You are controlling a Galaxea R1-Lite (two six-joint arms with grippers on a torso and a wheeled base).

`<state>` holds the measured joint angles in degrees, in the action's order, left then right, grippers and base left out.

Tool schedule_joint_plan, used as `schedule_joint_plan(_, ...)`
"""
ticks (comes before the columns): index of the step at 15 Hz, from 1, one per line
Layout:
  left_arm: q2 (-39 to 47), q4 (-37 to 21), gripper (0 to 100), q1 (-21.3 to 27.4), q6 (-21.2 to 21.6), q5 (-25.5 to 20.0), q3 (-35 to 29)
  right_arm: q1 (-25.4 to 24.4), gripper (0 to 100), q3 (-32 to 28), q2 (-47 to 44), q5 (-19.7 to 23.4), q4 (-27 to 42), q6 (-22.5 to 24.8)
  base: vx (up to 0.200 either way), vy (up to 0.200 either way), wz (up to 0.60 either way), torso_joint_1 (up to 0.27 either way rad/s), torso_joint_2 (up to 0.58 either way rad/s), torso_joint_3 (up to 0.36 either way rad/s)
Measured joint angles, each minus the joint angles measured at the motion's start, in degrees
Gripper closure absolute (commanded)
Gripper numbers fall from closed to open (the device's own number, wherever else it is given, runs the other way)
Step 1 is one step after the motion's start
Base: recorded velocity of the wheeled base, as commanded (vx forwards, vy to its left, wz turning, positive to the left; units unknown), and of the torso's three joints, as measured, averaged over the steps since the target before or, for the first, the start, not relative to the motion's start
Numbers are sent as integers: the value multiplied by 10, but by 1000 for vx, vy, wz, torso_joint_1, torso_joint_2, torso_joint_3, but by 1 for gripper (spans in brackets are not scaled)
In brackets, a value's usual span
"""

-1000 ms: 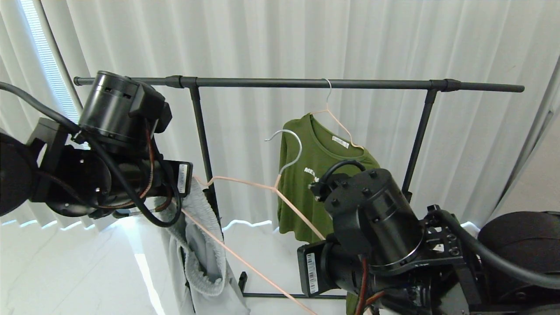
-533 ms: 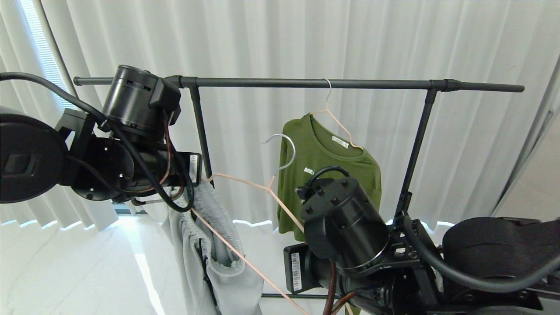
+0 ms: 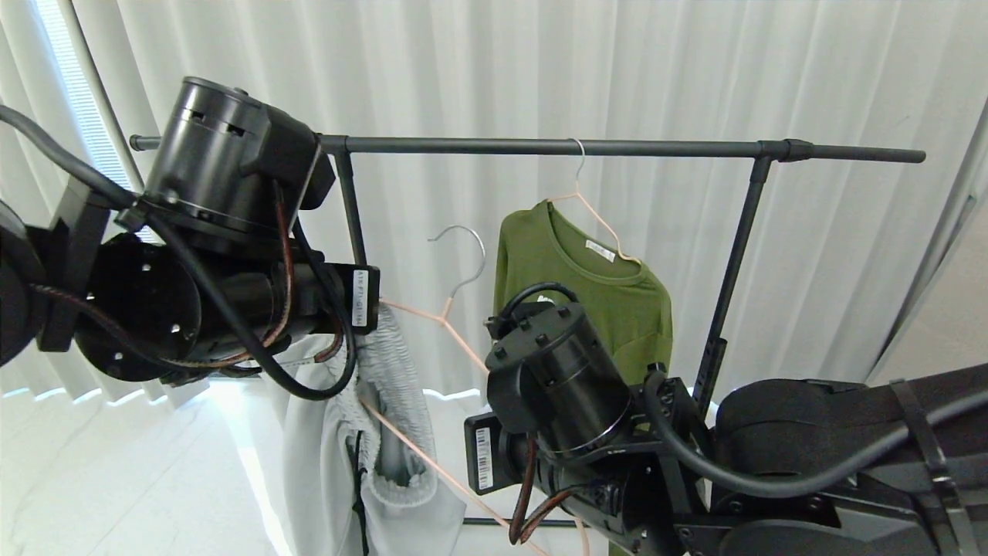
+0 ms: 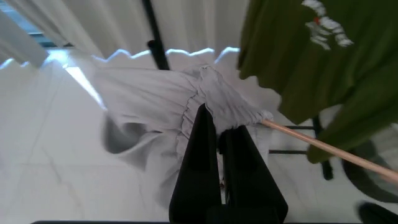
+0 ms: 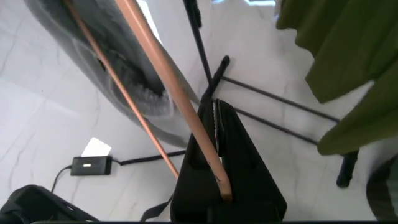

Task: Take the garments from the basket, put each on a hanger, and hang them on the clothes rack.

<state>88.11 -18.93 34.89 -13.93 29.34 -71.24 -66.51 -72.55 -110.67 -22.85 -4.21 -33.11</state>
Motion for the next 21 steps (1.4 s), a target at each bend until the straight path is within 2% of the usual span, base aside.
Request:
schedule_joint_plan(3,-21,0,100,40,-14,-8,0,-1,100,2,-10,0,-27,54,0,0,0,0,0,0)
schedule_joint_plan(6,-51,0,100,56,-14,-70,2,-2,100,17,-18,0,-85,92,0,0,0,0,0,0)
schedule_joint_plan(9,-74,-9,100,58,-12,-89,12,-2,100,52,-18,0,-150,129,0,0,0,0,0,0)
schedule_joint_plan(12,-96,-8,100,60,-10,-126,26,-2,100,71,-11,-6,-195,136,0,0,0,0,0,0)
schedule_joint_plan(16,-119,-5,100,66,-10,-129,34,-2,100,73,0,-11,-220,134,0,0,0,0,0,0)
schedule_joint_plan(21,-152,10,100,125,-10,-130,65,-2,100,71,9,-25,-230,132,0,0,0,0,0,0)
